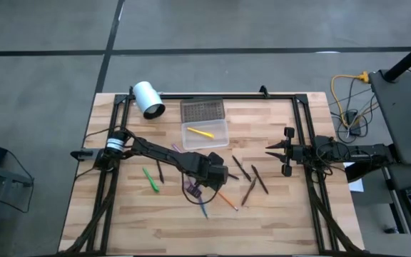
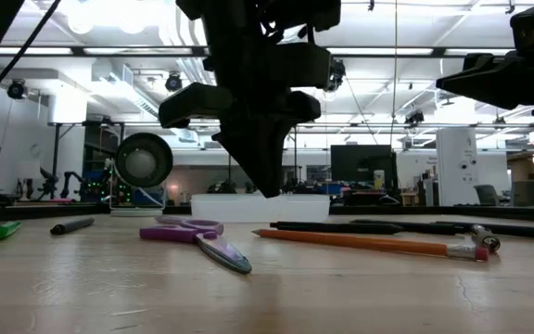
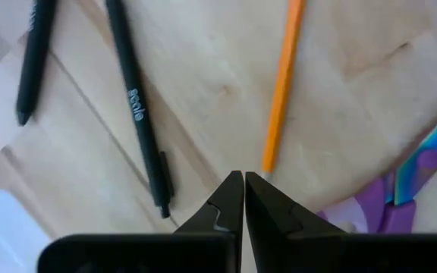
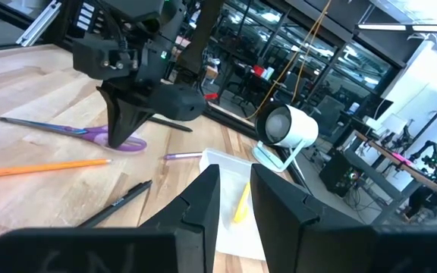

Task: Pick & place school supplies into a supply box
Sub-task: Put the violet pen into the supply box

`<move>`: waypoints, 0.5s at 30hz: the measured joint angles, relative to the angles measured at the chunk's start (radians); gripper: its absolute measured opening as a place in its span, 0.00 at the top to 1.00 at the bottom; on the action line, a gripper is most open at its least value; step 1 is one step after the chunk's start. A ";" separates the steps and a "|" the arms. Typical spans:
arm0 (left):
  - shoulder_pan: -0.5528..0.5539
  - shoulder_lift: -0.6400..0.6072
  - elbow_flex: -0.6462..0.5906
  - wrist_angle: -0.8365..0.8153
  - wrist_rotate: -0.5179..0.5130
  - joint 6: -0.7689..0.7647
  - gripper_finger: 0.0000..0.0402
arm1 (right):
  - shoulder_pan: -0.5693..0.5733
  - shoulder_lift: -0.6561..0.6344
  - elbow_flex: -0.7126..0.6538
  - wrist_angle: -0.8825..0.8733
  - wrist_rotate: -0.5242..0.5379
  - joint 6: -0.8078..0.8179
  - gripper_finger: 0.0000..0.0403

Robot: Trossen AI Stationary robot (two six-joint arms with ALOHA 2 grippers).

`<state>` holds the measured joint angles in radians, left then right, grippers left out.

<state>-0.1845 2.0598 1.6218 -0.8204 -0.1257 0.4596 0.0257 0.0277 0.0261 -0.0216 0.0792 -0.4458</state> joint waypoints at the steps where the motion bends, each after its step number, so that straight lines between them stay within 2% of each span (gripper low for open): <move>1: -0.001 0.000 0.000 0.000 -0.009 -0.008 1.00 | 0.000 0.000 0.000 0.000 0.000 0.000 0.83; 15: -0.006 0.000 -0.007 0.000 -0.013 -0.069 1.00 | 0.000 0.000 0.000 0.000 0.000 0.000 0.83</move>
<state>-0.1909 2.0594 1.6146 -0.8200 -0.1383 0.3904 0.0257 0.0277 0.0261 -0.0216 0.0793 -0.4454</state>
